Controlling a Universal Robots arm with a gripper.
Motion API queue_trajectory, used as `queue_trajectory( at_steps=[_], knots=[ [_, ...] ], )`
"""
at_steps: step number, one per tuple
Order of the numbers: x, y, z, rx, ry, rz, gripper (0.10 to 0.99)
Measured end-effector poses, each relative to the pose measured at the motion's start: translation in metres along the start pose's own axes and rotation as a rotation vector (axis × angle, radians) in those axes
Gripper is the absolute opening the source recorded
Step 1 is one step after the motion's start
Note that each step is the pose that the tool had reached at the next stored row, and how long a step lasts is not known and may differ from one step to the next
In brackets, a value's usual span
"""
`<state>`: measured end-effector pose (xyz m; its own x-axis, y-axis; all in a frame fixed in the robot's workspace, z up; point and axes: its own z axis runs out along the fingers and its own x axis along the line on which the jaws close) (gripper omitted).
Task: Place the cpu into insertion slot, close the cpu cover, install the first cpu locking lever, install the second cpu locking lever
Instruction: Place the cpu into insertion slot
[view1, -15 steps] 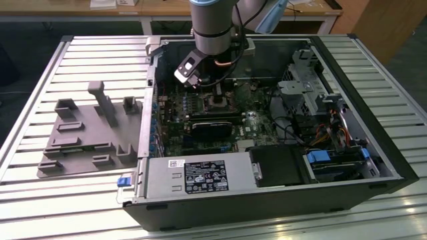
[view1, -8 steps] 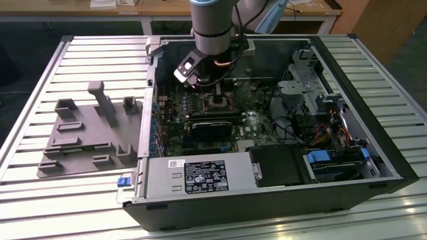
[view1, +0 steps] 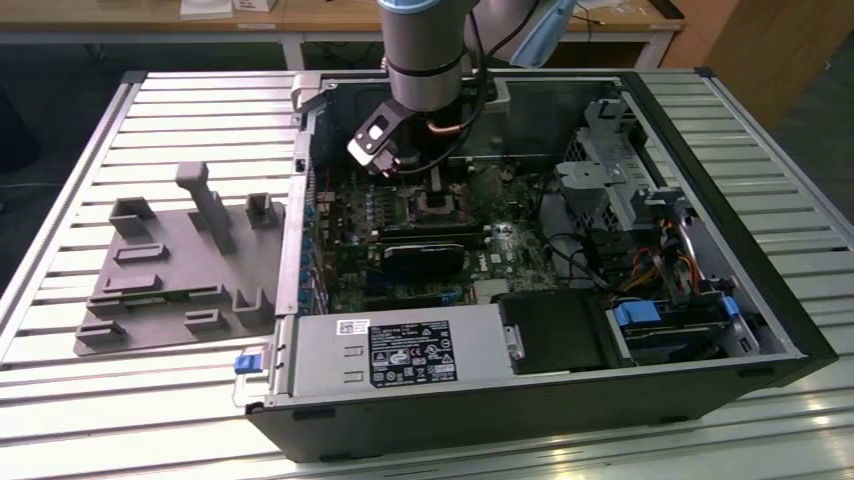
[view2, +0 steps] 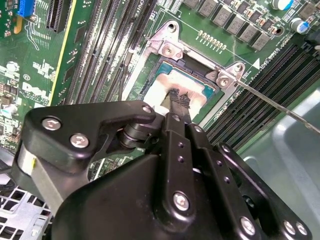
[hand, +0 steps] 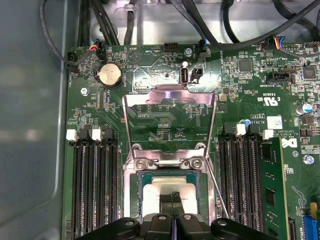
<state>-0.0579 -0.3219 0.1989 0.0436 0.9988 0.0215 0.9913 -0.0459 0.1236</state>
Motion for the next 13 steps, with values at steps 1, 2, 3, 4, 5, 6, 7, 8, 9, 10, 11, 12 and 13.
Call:
queue_trajectory(
  at_steps=[1, 2, 3, 4, 5, 6, 7, 8, 9, 10, 11, 12, 13],
  knots=[
    [0.0000, 0.0000, 0.0004, 0.000, 0.0001, 0.000, 0.102],
    [0.0000, -0.0001, 0.0008, 0.000, -0.0002, 0.000, 0.102],
    [-0.0001, -0.0002, 0.0010, 0.000, -0.0004, 0.000, 0.102],
    [-0.0001, -0.0002, 0.0010, 0.000, -0.0004, 0.000, 0.102],
    [-0.0001, -0.0002, 0.0011, 0.000, -0.0003, 0.000, 0.102],
    [0.0000, -0.0002, 0.0013, 0.000, 0.0000, 0.000, 0.102],
    [0.0000, -0.0002, 0.0013, 0.000, 0.0001, 0.000, 0.102],
    [0.0000, -0.0002, 0.0013, 0.000, 0.0001, 0.000, 0.102],
    [0.0000, -0.0001, 0.0012, 0.000, 0.0002, 0.000, 0.102],
    [0.0001, -0.0001, 0.0008, 0.000, 0.0005, 0.000, 0.102],
    [0.0002, 0.0001, 0.0003, -0.001, 0.0013, 0.000, 0.102],
    [0.0004, 0.0003, -0.0007, -0.001, 0.0019, 0.000, 0.102],
    [0.0002, 0.0004, -0.0026, -0.001, 0.0009, 0.000, 0.102]
  ],
)
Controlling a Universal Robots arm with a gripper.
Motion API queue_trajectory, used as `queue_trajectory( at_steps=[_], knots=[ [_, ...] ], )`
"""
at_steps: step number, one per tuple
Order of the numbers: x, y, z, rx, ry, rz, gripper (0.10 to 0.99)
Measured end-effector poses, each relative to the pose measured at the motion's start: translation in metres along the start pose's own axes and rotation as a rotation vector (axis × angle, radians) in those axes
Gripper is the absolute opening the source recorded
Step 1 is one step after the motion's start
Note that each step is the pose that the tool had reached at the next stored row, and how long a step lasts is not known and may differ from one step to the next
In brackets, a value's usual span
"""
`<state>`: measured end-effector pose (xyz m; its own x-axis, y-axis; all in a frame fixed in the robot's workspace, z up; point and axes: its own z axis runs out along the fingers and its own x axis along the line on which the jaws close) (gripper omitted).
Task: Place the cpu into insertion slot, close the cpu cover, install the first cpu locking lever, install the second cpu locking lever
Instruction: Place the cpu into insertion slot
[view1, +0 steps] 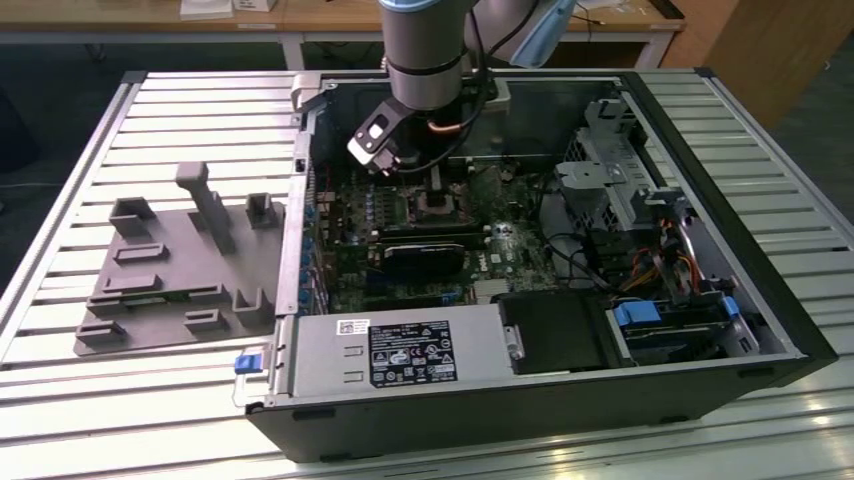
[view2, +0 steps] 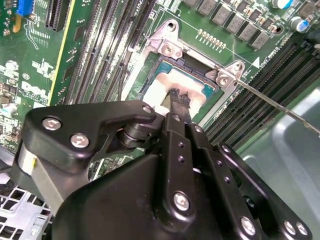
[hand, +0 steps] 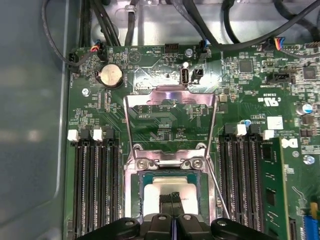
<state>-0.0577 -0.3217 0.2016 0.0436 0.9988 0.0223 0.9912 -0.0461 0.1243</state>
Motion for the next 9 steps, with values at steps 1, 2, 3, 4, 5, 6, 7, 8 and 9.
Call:
queue_trajectory(
  at_steps=[1, 2, 3, 4, 5, 6, 7, 8, 9],
  knots=[
    [-0.0001, 0.0001, -0.0019, 0.000, -0.0006, 0.000, 0.102],
    [0.0000, 0.0004, -0.0037, 0.000, -0.0004, 0.000, 0.102],
    [0.0000, 0.0006, -0.0057, 0.000, -0.0005, 0.000, 0.102],
    [0.0000, 0.0009, -0.0079, 0.000, -0.0006, 0.000, 0.102],
    [0.0001, 0.0012, -0.0102, 0.000, -0.0007, 0.000, 0.102],
    [0.0001, 0.0014, -0.0120, 0.000, -0.0007, 0.000, 0.102],
    [0.0002, 0.0016, -0.0137, 0.000, -0.0006, 0.000, 0.102],
    [0.0002, 0.0019, -0.0157, 0.000, -0.0005, 0.000, 0.102],
    [0.0003, 0.0022, -0.0178, 0.000, -0.0006, 0.000, 0.102]
  ],
)
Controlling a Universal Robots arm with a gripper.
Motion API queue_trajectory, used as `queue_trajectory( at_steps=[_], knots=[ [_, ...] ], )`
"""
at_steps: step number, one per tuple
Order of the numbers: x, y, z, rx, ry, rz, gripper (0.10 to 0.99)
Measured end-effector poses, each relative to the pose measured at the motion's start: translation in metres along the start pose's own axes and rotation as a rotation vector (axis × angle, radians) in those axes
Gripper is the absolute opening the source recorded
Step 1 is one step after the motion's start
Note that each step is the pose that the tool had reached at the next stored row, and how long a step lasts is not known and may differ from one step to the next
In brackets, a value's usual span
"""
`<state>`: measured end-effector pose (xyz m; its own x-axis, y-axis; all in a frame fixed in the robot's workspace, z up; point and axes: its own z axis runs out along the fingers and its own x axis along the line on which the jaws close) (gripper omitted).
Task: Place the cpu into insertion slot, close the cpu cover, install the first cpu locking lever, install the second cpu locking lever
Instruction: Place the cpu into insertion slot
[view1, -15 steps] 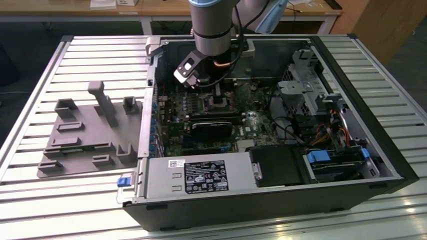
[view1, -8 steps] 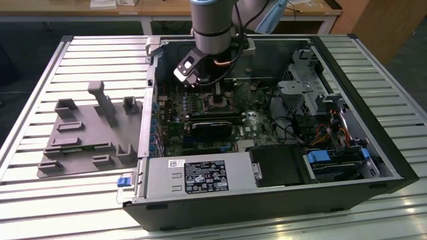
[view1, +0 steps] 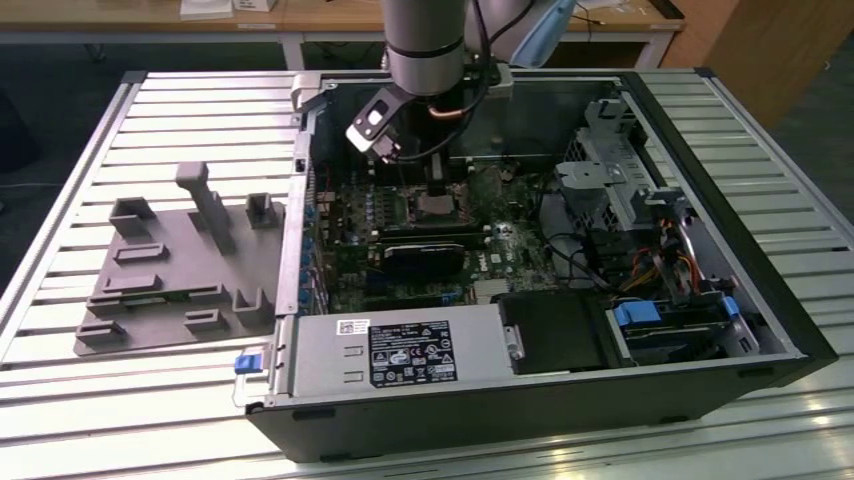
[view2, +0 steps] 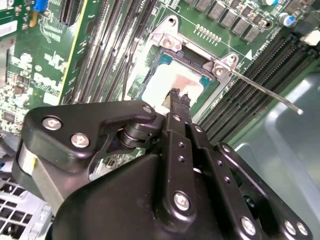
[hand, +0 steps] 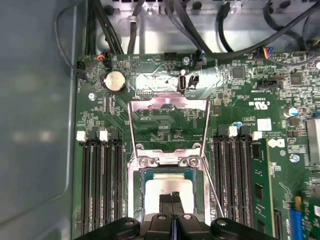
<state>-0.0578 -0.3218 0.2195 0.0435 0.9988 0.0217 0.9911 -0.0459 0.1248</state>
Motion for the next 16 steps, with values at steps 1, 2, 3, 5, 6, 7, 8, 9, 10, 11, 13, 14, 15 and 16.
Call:
queue_trajectory(
  at_steps=[1, 2, 3, 5, 6, 7, 8, 9, 10, 11, 13, 14, 15, 16],
  knots=[
    [0.0001, 0.0002, -0.0020, 0.000, 0.0000, 0.000, 0.102],
    [0.0001, 0.0005, -0.0041, 0.000, 0.0000, 0.000, 0.102],
    [0.0001, 0.0008, -0.0065, -0.001, 0.0000, 0.000, 0.102],
    [0.0003, 0.0015, -0.0117, -0.001, 0.0002, 0.000, 0.102],
    [0.0003, 0.0018, -0.0143, -0.001, 0.0001, 0.000, 0.102],
    [0.0004, 0.0021, -0.0170, -0.002, 0.0000, 0.000, 0.102],
    [0.0005, 0.0025, -0.0196, -0.002, 0.0002, 0.000, 0.102],
    [0.0005, 0.0028, -0.0221, -0.003, 0.0001, 0.000, 0.102],
    [0.0005, 0.0030, -0.0244, -0.003, 0.0001, 0.000, 0.102],
    [0.0006, 0.0033, -0.0261, -0.003, 0.0001, 0.000, 0.102],
    [0.0006, 0.0036, -0.0289, -0.004, 0.0001, 0.000, 0.102],
    [0.0007, 0.0037, -0.0293, -0.004, 0.0001, 0.000, 0.102],
    [0.0007, 0.0037, -0.0292, -0.004, 0.0002, 0.000, 0.102],
    [0.0007, 0.0037, -0.0293, -0.004, 0.0002, 0.000, 0.102]
  ],
)
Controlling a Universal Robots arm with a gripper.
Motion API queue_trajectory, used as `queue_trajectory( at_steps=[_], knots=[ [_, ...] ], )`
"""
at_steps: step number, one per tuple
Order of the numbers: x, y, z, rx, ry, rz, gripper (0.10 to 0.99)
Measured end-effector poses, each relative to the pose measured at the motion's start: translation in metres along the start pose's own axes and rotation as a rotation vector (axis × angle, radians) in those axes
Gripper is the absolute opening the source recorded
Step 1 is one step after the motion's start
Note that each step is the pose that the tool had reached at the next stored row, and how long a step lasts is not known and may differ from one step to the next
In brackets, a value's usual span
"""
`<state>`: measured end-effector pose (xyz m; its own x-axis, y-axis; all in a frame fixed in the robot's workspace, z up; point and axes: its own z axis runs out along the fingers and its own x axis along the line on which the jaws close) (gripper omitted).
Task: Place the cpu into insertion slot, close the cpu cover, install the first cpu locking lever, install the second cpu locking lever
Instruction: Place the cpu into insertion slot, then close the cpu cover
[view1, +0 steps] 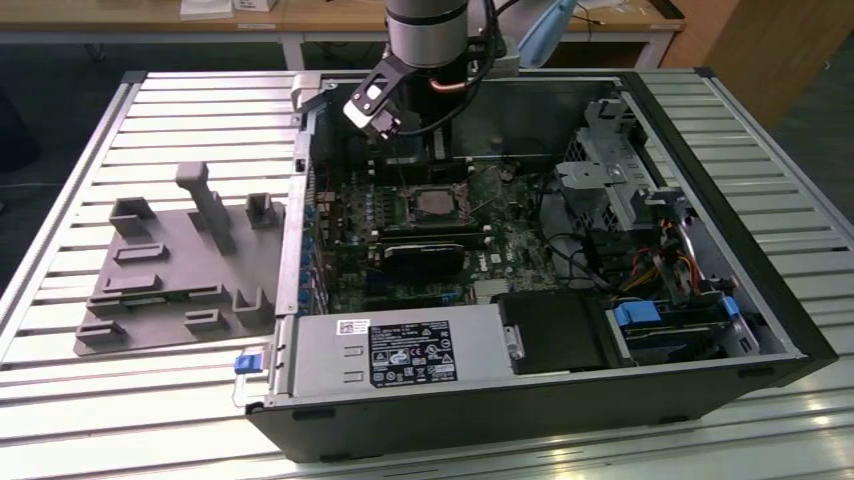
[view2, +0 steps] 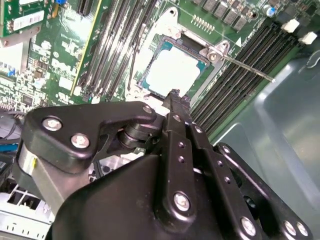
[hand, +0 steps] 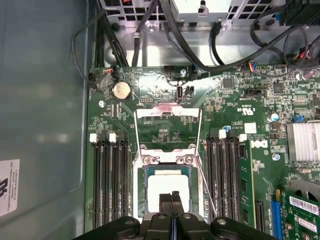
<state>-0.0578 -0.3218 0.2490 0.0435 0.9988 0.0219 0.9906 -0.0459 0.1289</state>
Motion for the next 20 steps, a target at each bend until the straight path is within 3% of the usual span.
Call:
queue_trajectory(
  at_steps=[10, 20],
  knots=[
    [0.0000, 0.0000, -0.0002, 0.000, 0.0002, 0.000, 0.102],
    [0.0001, 0.0009, -0.0066, 0.000, 0.0003, 0.000, 0.102]
  ],
)
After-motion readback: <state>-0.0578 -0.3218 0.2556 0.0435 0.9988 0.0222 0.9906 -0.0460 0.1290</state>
